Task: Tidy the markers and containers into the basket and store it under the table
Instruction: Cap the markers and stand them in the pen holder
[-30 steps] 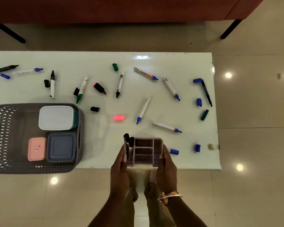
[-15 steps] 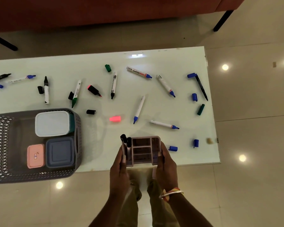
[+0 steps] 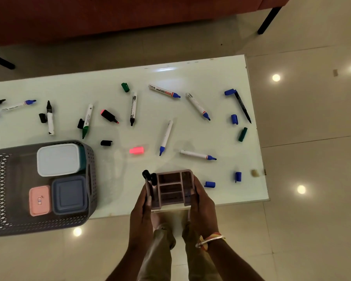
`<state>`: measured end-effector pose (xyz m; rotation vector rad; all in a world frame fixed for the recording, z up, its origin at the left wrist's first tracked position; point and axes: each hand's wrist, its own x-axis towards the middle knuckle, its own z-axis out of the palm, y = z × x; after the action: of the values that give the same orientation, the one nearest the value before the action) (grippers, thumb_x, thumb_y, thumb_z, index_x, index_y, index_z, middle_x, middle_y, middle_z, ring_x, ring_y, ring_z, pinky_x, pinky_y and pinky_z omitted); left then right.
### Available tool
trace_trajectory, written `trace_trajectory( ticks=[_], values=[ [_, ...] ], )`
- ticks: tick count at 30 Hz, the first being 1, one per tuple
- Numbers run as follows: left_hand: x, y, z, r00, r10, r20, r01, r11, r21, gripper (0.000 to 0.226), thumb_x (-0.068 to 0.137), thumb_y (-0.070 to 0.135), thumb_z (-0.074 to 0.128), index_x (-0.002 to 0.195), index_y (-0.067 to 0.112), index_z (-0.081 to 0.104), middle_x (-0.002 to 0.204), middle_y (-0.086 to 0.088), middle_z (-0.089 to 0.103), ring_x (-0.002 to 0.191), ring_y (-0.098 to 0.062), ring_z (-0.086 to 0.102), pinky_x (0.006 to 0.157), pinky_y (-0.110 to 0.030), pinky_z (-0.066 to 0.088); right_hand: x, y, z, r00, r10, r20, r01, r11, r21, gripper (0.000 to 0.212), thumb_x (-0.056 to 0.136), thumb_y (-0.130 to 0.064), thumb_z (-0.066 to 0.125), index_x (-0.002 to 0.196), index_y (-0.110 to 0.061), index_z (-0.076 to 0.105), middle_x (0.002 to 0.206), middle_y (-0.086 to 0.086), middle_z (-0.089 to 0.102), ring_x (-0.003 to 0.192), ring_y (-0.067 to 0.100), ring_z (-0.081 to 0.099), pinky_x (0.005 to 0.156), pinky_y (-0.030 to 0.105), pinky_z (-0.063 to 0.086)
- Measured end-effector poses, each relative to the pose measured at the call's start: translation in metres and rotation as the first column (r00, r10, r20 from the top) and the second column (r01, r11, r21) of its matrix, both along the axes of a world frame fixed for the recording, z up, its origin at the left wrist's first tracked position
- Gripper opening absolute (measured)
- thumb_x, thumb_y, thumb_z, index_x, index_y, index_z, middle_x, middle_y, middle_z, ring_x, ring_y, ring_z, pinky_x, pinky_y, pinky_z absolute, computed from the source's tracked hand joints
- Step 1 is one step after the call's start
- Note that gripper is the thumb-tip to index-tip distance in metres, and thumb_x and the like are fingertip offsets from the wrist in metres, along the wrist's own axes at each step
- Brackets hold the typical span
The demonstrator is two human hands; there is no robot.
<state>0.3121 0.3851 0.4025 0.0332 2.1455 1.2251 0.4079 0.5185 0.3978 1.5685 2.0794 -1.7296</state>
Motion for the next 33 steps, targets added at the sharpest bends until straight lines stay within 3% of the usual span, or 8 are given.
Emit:
trace_trajectory(
  ticks=[6,9,14,19,22,26,29,33],
  values=[
    [0.001,0.001,0.011,0.996,0.068,-0.049,-0.071,0.996,-0.05,0.039,0.105,0.024,0.04,0.144,0.03,0.042,0.148,0.01,0.048,0.135,-0.003,0.044,0.116,-0.044,0.036,0.0,0.004,0.002,1.0,-0.026,0.007,0.027,0.998,-0.05,0.056,0.096,-0.065,0.032,0.146,-0.039,0.038,0.142,-0.008,0.055,0.13,0.012,0.053,0.106,0.043,0.048],
    [0.002,0.012,0.038,0.932,0.174,-0.318,-0.216,0.971,-0.105,0.031,0.1,0.036,0.043,0.127,0.022,0.049,0.116,0.006,0.056,0.105,-0.003,0.055,0.088,-0.04,0.051,0.007,0.019,0.008,0.995,-0.101,0.015,0.101,0.995,-0.008,0.052,0.098,-0.049,0.042,0.145,-0.028,0.044,0.146,-0.005,0.05,0.131,0.005,0.046,0.109,0.028,0.039],
    [-0.008,0.085,0.075,0.847,-0.187,-0.497,0.241,0.969,0.046,0.02,0.095,0.025,0.05,0.107,0.011,0.059,0.1,0.0,0.062,0.091,-0.009,0.06,0.08,-0.011,0.047,0.025,0.051,-0.008,0.984,0.016,0.18,-0.046,0.985,0.164,0.048,0.095,-0.03,0.061,0.141,-0.025,0.049,0.144,-0.004,0.052,0.134,0.014,0.046,0.106,0.025,0.032],
    [-0.047,0.19,0.041,0.616,-0.652,-0.441,0.676,0.725,-0.128,0.023,0.095,0.018,0.062,0.118,0.019,0.061,0.105,0.005,0.063,0.095,-0.007,0.057,0.087,-0.023,0.05,0.028,0.071,-0.02,0.905,0.222,0.364,-0.3,0.938,0.173,0.054,0.091,-0.026,0.068,0.141,-0.024,0.049,0.146,0.0,0.046,0.133,0.018,0.044,0.106,0.028,0.039],
    [-0.066,0.223,0.013,0.326,-0.916,-0.233,0.84,0.394,-0.373,0.041,0.092,0.025,0.067,0.13,0.026,0.052,0.117,0.005,0.06,0.108,-0.013,0.055,0.091,-0.024,0.043,0.024,0.079,-0.025,0.894,0.257,0.368,-0.343,0.919,0.192,0.041,0.091,-0.021,0.067,0.131,-0.02,0.06,0.13,0.001,0.055,0.117,0.017,0.054,0.1,0.026,0.047],
    [-0.076,0.228,-0.007,-0.029,-0.995,-0.098,0.799,0.036,-0.6,0.056,0.087,0.026,0.069,0.137,0.024,0.045,0.134,0.001,0.053,0.119,-0.018,0.052,0.096,-0.032,0.043,0.025,0.084,-0.029,0.898,0.249,0.363,-0.329,0.927,0.178,0.029,0.092,-0.02,0.066,0.121,-0.018,0.064,0.117,0.001,0.059,0.106,0.017,0.058,0.094,0.026,0.05],
    [-0.074,0.221,-0.015,-0.112,-0.992,-0.055,0.746,-0.048,-0.664,0.053,0.084,0.027,0.068,0.132,0.02,0.049,0.128,0.0,0.054,0.113,-0.019,0.053,0.088,-0.03,0.042,0.025,0.086,-0.03,0.915,0.218,0.34,-0.276,0.953,0.129,0.025,0.093,-0.019,0.065,0.118,-0.017,0.063,0.116,0.001,0.061,0.1,0.014,0.058,0.091,0.021,0.048],
    [-0.073,0.217,-0.02,-0.115,-0.99,-0.081,0.721,-0.027,-0.693,0.022,0.089,0.022,0.06,0.11,0.016,0.057,0.11,-0.002,0.058,0.097,-0.018,0.056,0.073,-0.027,0.035,0.023,0.094,-0.019,0.968,-0.196,0.156,0.18,0.978,0.107,0.021,0.088,-0.017,0.071,0.109,-0.017,0.067,0.104,-0.002,0.069,0.087,0.009,0.062,0.084,0.019,0.051]
  ],
)
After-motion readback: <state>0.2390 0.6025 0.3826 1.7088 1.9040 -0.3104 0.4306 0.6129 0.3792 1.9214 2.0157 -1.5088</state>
